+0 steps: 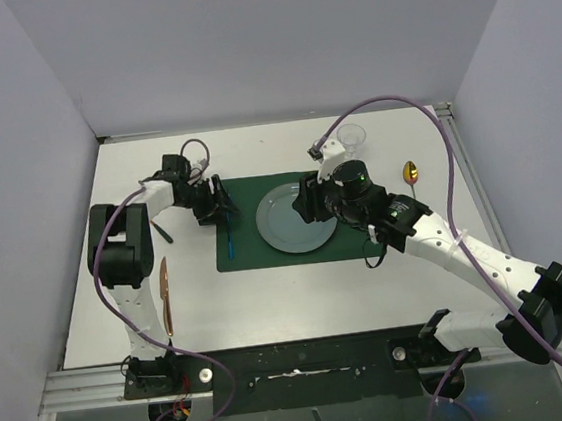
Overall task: Set the dinner table for one person
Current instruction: Place the fork on the napkin.
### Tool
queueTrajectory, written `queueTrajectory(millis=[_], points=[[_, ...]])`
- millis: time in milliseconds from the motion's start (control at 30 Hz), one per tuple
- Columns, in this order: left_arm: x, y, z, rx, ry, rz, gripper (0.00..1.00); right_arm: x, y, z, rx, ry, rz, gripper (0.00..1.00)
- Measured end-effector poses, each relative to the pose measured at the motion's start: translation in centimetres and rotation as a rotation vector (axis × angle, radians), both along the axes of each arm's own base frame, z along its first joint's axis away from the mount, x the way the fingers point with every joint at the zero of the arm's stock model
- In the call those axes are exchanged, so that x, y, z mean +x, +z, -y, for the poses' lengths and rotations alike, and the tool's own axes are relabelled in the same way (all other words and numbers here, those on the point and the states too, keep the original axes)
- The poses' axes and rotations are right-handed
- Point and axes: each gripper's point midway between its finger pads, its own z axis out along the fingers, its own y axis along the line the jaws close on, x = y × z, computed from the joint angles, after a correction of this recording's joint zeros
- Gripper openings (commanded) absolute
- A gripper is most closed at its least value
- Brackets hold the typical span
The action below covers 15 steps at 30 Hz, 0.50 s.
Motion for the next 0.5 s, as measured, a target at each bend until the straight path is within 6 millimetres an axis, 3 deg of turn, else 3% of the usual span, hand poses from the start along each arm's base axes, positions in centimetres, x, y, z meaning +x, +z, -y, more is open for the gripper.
queueTrajectory(millis=[500], points=[[0.0,-0.2,-4.3,0.296,0.106,-0.020,0.66,0.0,0.4,-0.8,0.023,0.025,0.012,0.42]])
